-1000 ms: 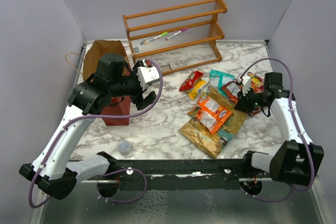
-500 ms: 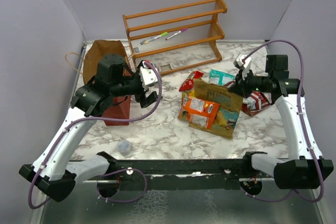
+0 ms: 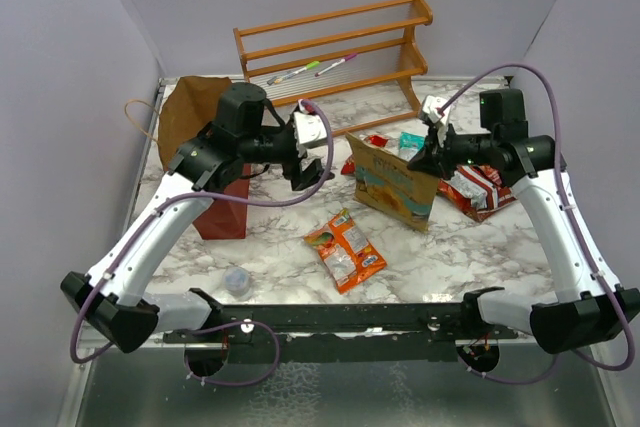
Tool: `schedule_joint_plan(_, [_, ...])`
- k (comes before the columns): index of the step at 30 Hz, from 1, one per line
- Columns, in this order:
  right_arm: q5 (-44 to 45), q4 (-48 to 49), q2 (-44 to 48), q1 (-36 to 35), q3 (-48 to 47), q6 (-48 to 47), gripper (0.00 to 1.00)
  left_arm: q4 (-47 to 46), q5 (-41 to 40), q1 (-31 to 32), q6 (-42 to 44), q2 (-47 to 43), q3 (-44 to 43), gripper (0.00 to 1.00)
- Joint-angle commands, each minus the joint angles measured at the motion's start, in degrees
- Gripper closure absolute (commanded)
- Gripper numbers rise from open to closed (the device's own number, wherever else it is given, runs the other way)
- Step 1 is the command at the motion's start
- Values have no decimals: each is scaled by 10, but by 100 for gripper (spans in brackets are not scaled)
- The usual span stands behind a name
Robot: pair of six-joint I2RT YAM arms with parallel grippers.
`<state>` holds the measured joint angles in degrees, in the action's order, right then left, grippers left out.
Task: Place the snacks into the paper bag
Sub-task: Place the snack in the paper bag.
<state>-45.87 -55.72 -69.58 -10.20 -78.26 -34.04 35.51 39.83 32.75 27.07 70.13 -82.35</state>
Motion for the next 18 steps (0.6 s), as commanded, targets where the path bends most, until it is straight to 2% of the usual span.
schedule_joint_plan(1, [-56, 31, 11, -27, 1, -39, 99, -32, 37, 28, 2, 44, -36, 22])
schedule_joint_plan(5, [-85, 60, 31, -31, 35, -50, 99, -21, 38, 53, 33, 91, -67, 19])
schedule_joint_plan(9, [-99, 46, 46, -32, 53, -85, 99, -13, 59, 60, 69, 125, -84, 14])
schedule_joint_plan(18, [-112, 51, 90, -32, 89, -119, 99, 60, 112, 67, 208, 216, -149, 10])
